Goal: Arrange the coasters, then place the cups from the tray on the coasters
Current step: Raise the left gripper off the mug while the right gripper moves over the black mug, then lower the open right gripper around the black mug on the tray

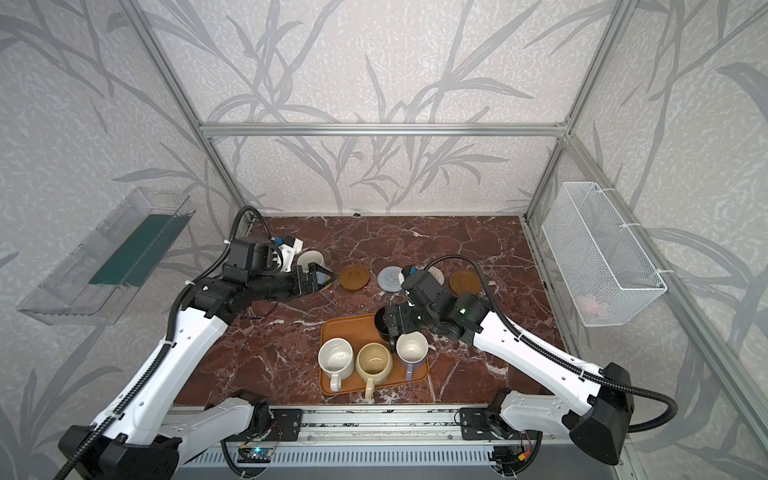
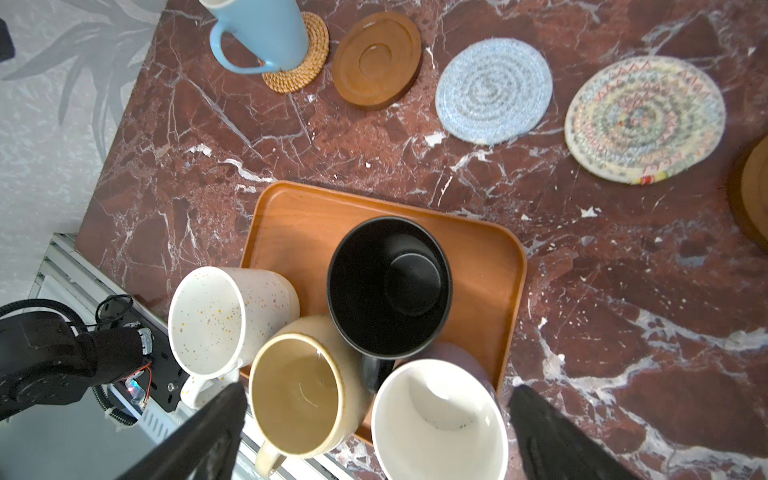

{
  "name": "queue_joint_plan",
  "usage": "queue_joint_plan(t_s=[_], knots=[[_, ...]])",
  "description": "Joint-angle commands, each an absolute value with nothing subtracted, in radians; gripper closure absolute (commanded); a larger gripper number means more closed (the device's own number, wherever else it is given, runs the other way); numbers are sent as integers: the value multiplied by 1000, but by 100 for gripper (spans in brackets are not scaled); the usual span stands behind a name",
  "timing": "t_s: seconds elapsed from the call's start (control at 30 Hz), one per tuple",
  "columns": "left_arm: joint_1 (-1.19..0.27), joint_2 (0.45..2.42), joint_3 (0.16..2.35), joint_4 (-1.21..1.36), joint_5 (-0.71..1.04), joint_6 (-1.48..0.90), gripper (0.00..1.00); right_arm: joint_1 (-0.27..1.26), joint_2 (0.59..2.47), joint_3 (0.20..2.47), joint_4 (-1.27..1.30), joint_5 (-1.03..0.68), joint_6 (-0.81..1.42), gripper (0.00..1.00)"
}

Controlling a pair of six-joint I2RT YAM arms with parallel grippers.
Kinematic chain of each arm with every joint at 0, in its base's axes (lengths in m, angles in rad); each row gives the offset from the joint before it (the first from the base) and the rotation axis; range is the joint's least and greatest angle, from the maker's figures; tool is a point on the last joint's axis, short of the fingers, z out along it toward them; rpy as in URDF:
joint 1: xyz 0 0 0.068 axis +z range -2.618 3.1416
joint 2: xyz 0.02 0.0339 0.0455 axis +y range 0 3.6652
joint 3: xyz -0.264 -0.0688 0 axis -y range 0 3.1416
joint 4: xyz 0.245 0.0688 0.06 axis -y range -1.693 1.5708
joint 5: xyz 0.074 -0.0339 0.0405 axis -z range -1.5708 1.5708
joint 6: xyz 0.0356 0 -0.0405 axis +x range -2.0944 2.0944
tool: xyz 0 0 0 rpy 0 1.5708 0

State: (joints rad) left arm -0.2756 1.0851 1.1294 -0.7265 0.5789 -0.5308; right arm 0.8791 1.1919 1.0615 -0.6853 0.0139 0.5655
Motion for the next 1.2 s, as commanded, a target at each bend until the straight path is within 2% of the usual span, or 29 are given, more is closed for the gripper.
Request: queue_joint_plan(t_s=[0.0,0.3,0.5,0.9,1.17], knots=[[-302,1071,1074,-675,651,-590,1,905,1176,1032,-704,62,593,6],[-424,1075,970,-570,613,-668,3,960,1222,992,-676,114,606,20],[-442,1078,902,-488,658,-738,2,979,1263,976,-632,87,611,24],[-449,1074,857,-480,658,-738,2,993,1358,975,-598,51,610,50],[-452,1083,816,-411,678,-774,2,996,1389,986,-597,69,617,57]])
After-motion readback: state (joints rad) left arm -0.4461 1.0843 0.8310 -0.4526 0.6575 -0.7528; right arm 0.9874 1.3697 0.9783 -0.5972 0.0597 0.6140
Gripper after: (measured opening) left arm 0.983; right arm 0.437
